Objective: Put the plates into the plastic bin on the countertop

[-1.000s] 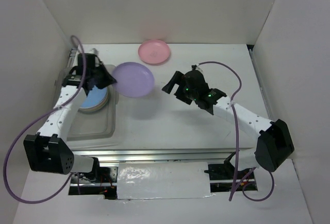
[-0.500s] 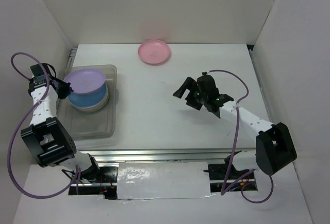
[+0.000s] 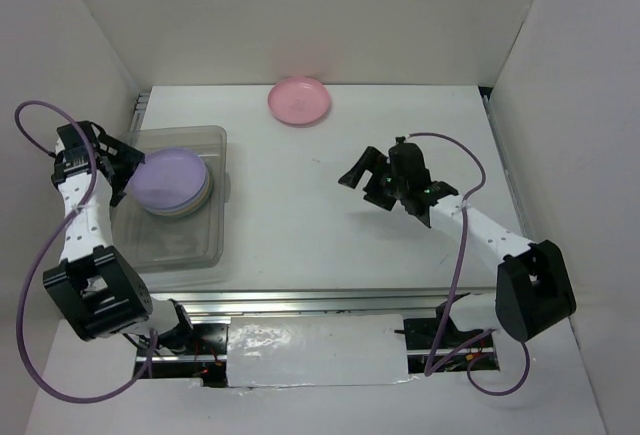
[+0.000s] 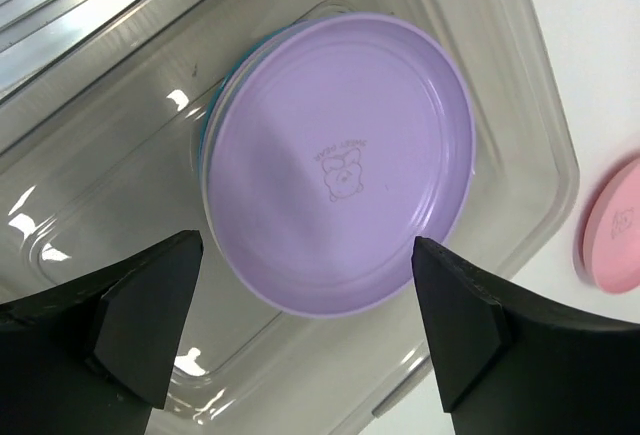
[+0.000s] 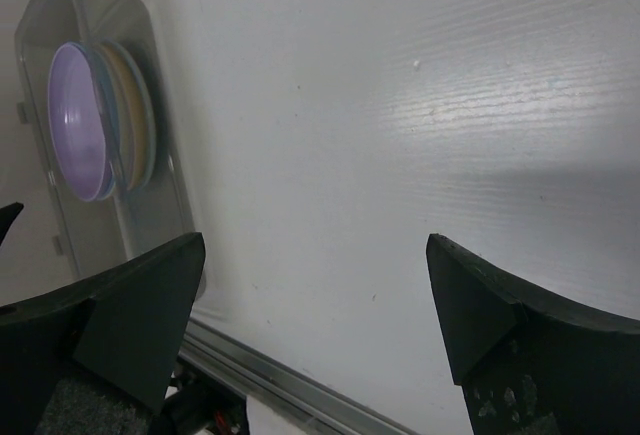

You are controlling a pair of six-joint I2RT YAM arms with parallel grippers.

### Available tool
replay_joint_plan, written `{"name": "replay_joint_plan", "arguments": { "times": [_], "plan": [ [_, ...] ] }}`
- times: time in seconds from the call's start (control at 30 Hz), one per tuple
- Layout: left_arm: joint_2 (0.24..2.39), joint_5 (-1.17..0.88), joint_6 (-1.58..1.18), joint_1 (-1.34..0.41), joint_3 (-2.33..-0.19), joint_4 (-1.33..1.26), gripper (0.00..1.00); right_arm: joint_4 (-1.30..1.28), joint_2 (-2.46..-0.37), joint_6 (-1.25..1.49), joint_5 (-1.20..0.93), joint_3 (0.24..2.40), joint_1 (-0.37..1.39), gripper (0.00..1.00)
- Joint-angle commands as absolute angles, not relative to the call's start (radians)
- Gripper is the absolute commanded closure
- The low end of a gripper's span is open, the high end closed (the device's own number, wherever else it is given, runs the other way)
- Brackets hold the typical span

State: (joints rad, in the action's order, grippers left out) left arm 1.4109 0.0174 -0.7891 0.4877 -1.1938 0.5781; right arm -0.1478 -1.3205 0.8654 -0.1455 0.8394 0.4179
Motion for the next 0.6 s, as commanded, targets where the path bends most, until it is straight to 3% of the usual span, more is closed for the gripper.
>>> {"name": "replay_joint_plan", "arguments": {
  "times": [0.0, 0.2, 0.27, 0.43, 0.5, 0.57],
  "plan": [
    [1.325, 0.09, -0.764, 0.454, -1.255, 0.638, 0.01, -0.091, -1.288, 0.851, -0.166, 0.85, 0.405, 0.0],
    [1.149, -0.017, -0.669, 0.41, -1.172, 0.614, 0.01, -0.04, -1.468, 0.885, -0.123, 0.974, 0.402, 0.0],
    [1.118, -0.127, -0.614, 0.347, -1.132, 0.598, 0.01, -0.054, -1.61, 0.929, -0.086, 1.081, 0.384, 0.0],
    [1.117, -0.063, -0.591, 0.126, -1.151, 0.595, 0.01, -0.058, -1.86, 1.031, -0.095, 1.297, 0.338, 0.0],
    [1.147, -0.078, -0.603, 0.03, -1.164, 0.543, 0.01, -0.043, -1.833, 1.075, -0.027, 1.269, 0.339, 0.0],
    [1.201, -0.057, -0.617, -0.047, -1.222, 0.519, 0.01, 0.052, -1.671, 1.109, 0.047, 1.065, 0.354, 0.0]
  ]
}}
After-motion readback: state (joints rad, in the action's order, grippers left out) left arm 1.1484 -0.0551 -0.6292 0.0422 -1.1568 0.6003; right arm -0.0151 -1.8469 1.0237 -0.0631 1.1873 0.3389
